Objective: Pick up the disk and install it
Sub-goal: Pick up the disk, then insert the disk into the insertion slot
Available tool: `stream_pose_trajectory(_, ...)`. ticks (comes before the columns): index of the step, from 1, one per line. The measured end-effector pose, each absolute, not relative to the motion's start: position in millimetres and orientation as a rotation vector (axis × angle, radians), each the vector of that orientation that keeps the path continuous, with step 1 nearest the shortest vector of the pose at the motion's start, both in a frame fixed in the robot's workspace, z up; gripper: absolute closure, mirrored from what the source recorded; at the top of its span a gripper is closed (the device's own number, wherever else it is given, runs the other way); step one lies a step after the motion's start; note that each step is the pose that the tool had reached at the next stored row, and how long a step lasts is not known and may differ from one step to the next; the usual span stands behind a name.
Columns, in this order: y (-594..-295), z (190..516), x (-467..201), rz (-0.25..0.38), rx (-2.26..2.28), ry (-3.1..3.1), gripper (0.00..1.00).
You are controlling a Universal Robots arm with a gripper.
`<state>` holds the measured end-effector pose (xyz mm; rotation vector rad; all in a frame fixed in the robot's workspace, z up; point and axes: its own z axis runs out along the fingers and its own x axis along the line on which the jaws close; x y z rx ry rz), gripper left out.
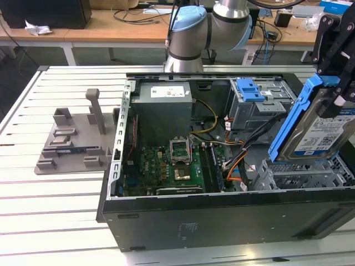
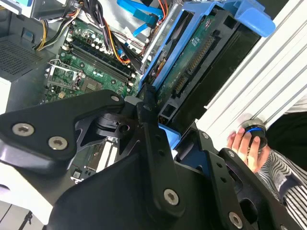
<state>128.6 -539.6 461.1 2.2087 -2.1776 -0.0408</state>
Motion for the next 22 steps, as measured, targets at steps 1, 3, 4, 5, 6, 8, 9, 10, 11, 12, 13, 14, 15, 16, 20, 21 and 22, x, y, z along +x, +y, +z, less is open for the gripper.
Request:
stream_pose_trajectory(1,-540,461,129,-0.041,2.209,-2.178,0.63)
stream_pose_trajectory(3,-540,461,129,-0.041,2.209,-2.178,0.63)
stream_pose_trajectory(4,-540,461,129,-0.041,2.209,-2.178,0.63)
stream_pose_trajectory(5,-540,461,129,-0.041,2.209,-2.178,0.63)
stream_pose_trajectory(6,-540,461,129,-0.041,2.209,-2.178,0.63)
stream_pose_trajectory(8,-540,458,129,-0.041,2.208,-2.177,0.63)
stream_pose_trajectory(9,-540,457,130,-0.042,2.207,-2.176,0.63)
stream_pose_trajectory(10,-540,456,130,-0.041,2.207,-2.176,0.63)
stream_pose_trajectory(11,-540,455,130,-0.041,2.203,-2.179,0.63)
stream_pose_trajectory(12,-540,455,130,-0.040,2.199,-2.183,0.63)
stream_pose_trajectory(13,-540,454,130,-0.039,2.194,-2.187,0.63)
stream_pose_trajectory(14,-540,454,131,-0.039,2.192,-2.189,0.63)
stream_pose_trajectory(15,-540,453,131,-0.039,2.190,-2.190,0.63)
stream_pose_trajectory(16,-540,452,132,-0.039,2.189,-2.191,0.63)
stream_pose_trajectory(20,-540,446,133,-0.041,2.188,-2.191,0.63)
stream_pose_trajectory(21,-540,444,134,-0.041,2.187,-2.191,0.63)
stream_pose_trajectory(22,-540,441,135,-0.042,2.187,-2.190,0.63)
